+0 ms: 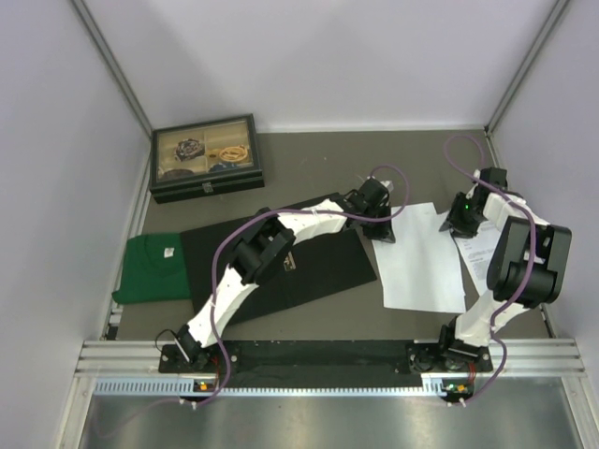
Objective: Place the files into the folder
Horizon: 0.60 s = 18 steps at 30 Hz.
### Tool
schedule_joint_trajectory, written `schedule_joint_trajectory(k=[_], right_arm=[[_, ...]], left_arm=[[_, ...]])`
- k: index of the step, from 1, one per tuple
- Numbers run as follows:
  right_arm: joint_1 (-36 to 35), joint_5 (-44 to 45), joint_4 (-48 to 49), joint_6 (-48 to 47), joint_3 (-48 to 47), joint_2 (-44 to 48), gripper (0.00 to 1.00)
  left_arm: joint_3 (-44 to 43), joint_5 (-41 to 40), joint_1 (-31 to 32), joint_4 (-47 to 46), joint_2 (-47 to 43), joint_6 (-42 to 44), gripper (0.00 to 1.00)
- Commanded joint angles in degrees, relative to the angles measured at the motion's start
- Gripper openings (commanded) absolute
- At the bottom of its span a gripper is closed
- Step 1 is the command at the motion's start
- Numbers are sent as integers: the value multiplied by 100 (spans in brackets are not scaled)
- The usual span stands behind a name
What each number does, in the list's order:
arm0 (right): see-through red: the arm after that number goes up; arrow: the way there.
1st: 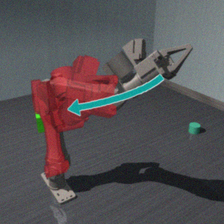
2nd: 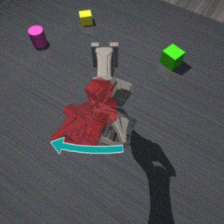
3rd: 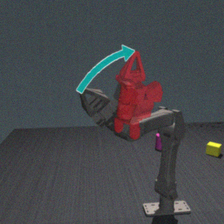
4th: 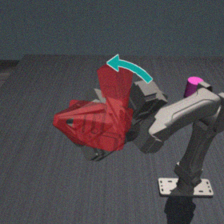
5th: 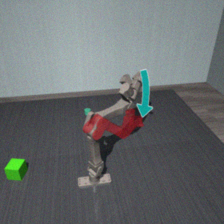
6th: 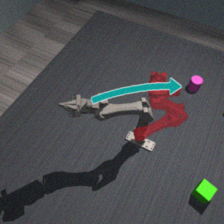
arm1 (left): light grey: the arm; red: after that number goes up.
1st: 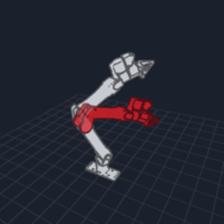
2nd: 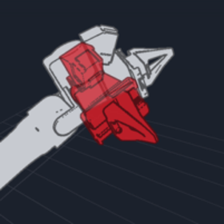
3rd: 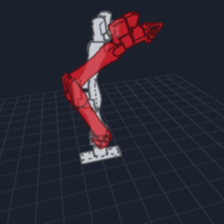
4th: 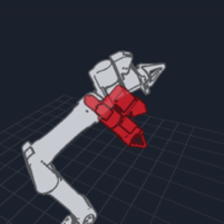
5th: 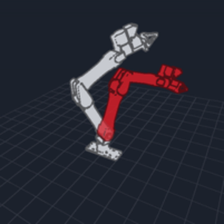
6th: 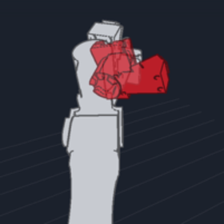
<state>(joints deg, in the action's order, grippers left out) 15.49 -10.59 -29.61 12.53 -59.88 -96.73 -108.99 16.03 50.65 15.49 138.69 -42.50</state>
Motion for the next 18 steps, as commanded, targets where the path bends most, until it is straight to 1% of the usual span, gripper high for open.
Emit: schedule_joint_trajectory(k=[1,2,3,5,6,7,8,9,11,13,15,18], right_arm=[[-37,31,69,-85,-85,-30,36],[-46,39,78,-85,-86,22,33],[-72,74,113,-93,-86,66,27],[-107,92,122,-128,-112,128,18],[-151,162,122,-155,-138,137,8],[-177,241,69,-172,-199,137,3],[-212,346,43,-190,-226,145,0],[-256,573,-10,-199,-252,145,0],[-397,759,-72,-199,-279,207,0],[-589,1041,-133,-199,-270,417,0],[-722,1487,-194,-208,-244,750,0],[-994,1578,-387,-164,-322,1102,0]], left_arm=[[-140,-127,-3,587,316,198,13],[-166,-127,-3,613,334,207,13],[-227,-109,6,640,343,225,13],[-333,-91,6,701,369,260,13],[-464,-91,6,806,386,303,13],[-526,-100,6,850,395,321,13],[-596,-74,6,903,404,330,14],[-710,-74,6,999,387,365,14],[-808,-48,6,1105,360,392,15],[-939,-13,6,1280,238,418,17],[-949,23,6,1351,-34,444,20],[-914,-21,-3,1527,-517,550,24]])
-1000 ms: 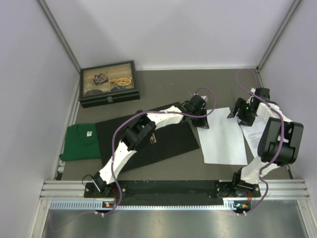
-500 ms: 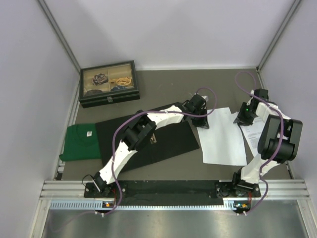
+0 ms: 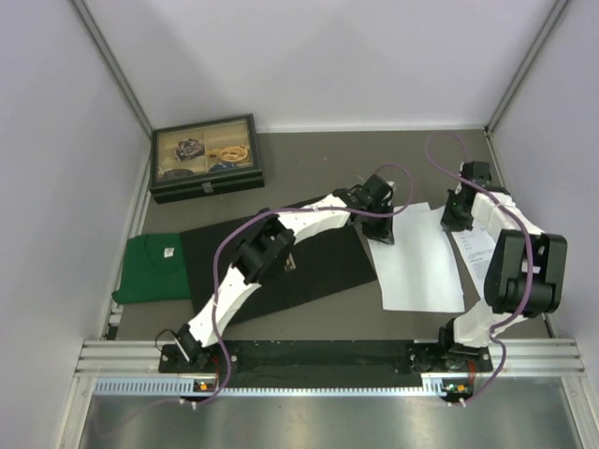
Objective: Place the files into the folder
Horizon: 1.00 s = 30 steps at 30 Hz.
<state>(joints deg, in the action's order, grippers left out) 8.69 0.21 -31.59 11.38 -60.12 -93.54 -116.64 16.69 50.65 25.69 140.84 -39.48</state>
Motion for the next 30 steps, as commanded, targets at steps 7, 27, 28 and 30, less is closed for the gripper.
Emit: schedule_joint_trajectory(k=[7,27,28,30], right_arm=[[-1833,551,-936,-66,-720,1775,0],[-5659,-1172,-1428,849,-2742,2093,0],[-5659,-1155,-1402,866,-2725,2216,0],[-5659,-1119,-1367,884,-2620,2261,0]], left_arm=[[1623,-508,-213,183,-2822,398,37],[6258,-3805,-1049,1298,-8740,29,51],[6311,-3822,-1049,1298,-8714,-6,51],[6364,-3831,-1084,1228,-8661,-7,52]])
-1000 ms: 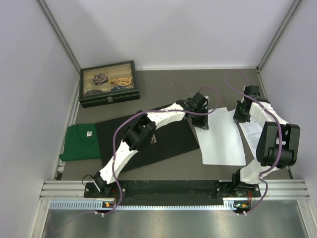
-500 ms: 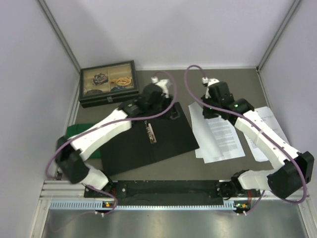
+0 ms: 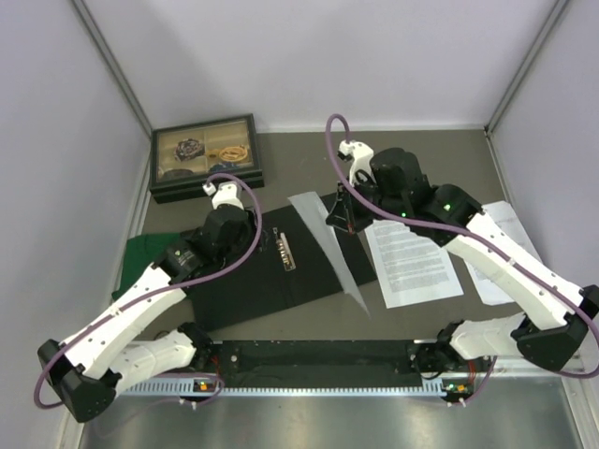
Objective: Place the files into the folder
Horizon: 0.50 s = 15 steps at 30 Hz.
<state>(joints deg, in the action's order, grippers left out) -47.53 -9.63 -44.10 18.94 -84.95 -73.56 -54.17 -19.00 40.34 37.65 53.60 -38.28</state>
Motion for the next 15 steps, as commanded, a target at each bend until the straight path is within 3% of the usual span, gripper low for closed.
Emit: schedule_joint_trajectory(k=[1,4,10,15], right_arm=[[-29,-205,-99,136,-101,220,0],[147,-696,181,312,162,88,0],[1376,-1505,990,418,1040,-273,0],[2132,-1630,1464,163,1691,-905,0]], left_arm=[[152,-244,-70,-11,149,-127,52],[153,-60,-96,-143,404,-135,50],[188,265,-105,-276,765,-232,48],[311,327,-114,-258,730,-250,48]])
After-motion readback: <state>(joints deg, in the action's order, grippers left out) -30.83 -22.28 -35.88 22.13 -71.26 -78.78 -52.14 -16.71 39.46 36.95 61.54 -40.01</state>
